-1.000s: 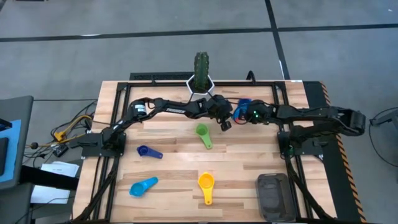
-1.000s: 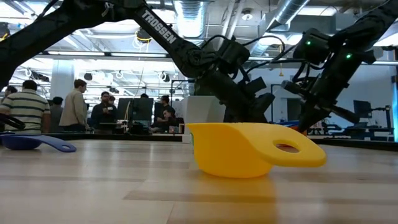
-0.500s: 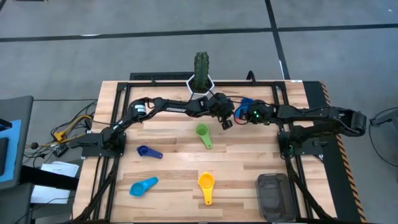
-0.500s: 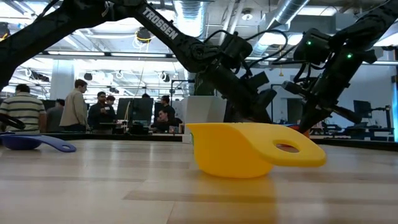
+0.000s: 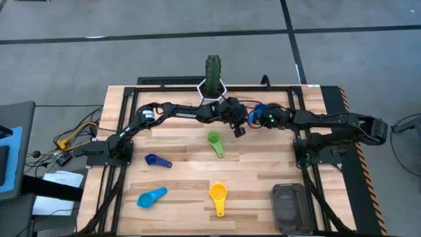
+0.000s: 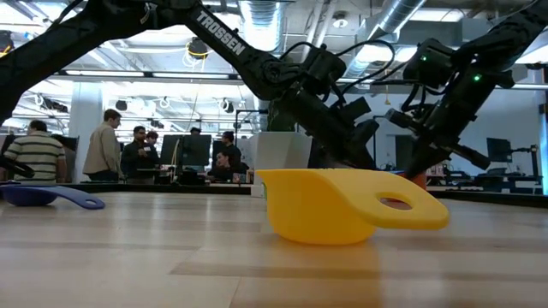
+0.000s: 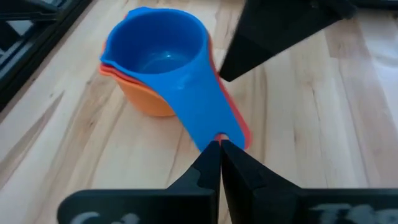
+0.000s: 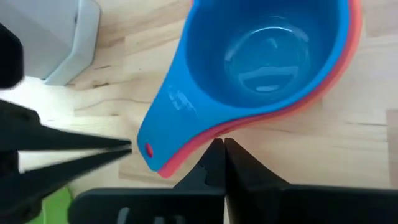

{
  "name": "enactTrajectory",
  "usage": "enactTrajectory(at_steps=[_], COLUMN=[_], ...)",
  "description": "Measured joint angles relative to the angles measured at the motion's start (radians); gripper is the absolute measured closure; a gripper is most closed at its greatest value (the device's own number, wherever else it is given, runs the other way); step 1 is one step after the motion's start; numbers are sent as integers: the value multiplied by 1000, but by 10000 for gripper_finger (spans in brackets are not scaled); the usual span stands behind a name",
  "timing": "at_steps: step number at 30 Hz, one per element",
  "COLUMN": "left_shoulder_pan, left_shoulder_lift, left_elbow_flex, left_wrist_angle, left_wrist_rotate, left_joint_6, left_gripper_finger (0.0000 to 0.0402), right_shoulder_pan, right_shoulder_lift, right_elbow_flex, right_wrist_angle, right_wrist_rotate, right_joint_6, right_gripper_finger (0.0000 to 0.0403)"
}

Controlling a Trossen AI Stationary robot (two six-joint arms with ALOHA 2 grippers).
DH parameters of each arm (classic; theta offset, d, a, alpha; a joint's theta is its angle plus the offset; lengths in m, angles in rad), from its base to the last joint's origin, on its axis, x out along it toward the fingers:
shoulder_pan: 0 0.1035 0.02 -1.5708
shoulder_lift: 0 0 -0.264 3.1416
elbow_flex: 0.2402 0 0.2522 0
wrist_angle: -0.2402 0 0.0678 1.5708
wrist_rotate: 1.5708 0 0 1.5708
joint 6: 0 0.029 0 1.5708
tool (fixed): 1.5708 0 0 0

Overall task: Nest measuring cups in basket
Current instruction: Stack the blue measuring cup on top of the red measuring cup

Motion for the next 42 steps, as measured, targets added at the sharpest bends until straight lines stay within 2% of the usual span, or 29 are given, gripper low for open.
enactTrajectory(at_steps=[6, 12, 18, 31, 37, 42], left_shoulder_pan=[-1, -1, 9, 30, 32, 25], left_shoulder_lift=[0, -12, -1, 23, 20, 20], left_elbow_flex=[0, 16, 28, 26, 28, 28], left_wrist_angle=[-5, -25, -84, -61, -45, -42], left_wrist_rotate=[17, -99, -129, -27, -3, 5], left_joint_6=[18, 34, 49, 17, 3, 3], left_gripper_finger=[401, 401, 401, 401, 401, 401], right_shoulder_pan=[4, 32, 44, 39, 34, 34], right_shoulder_lift=[0, 0, 1, 6, 6, 6], right_elbow_flex=[0, 0, 0, 0, 0, 0], right_wrist_angle=[9, -1, -1, 8, 21, 23], right_wrist_rotate=[-2, -3, -2, 26, 27, 27], right_joint_6=[-3, 17, 35, 34, 27, 11], right_gripper_finger=[396, 392, 397, 398, 389, 398])
